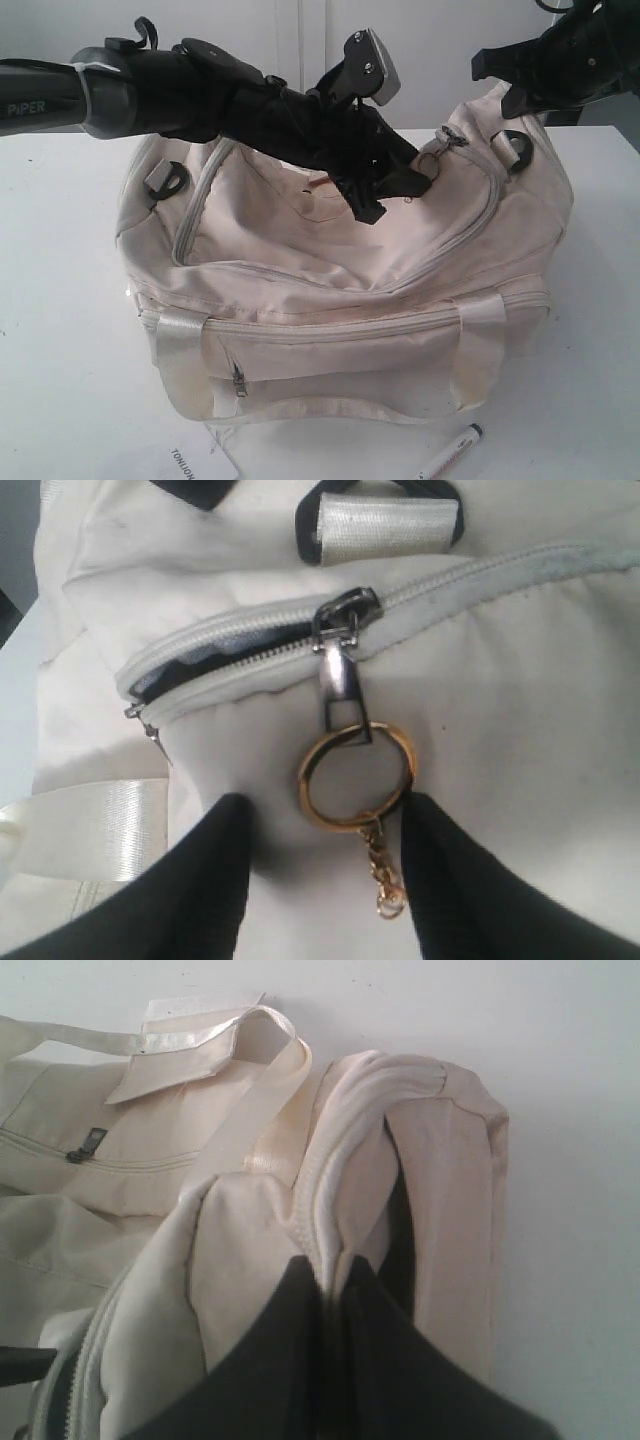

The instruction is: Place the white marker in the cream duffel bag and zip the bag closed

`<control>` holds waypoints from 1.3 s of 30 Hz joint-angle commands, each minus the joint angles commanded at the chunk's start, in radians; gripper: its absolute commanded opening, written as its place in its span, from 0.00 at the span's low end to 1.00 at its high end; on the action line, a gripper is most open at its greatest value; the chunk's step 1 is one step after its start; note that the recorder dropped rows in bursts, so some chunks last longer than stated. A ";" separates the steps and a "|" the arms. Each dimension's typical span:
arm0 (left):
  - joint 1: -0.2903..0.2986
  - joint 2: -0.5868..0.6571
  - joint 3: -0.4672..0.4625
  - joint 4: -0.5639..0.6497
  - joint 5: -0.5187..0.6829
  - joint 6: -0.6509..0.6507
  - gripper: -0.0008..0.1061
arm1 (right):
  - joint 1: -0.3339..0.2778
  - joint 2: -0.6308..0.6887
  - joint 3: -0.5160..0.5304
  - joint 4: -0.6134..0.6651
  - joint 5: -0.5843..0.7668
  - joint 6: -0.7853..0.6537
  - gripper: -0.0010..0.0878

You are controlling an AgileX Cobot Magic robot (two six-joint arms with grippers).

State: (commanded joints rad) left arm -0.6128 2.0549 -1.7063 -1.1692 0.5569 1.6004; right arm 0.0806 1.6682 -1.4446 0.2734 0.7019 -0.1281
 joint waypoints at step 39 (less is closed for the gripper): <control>0.000 -0.097 0.000 -0.042 0.069 -0.040 0.01 | 0.000 0.000 0.000 0.000 -0.007 0.000 0.01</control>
State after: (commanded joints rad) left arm -0.6128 1.9576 -1.7063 -1.2117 0.6257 1.5606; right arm 0.0806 1.6682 -1.4446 0.2733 0.6950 -0.1281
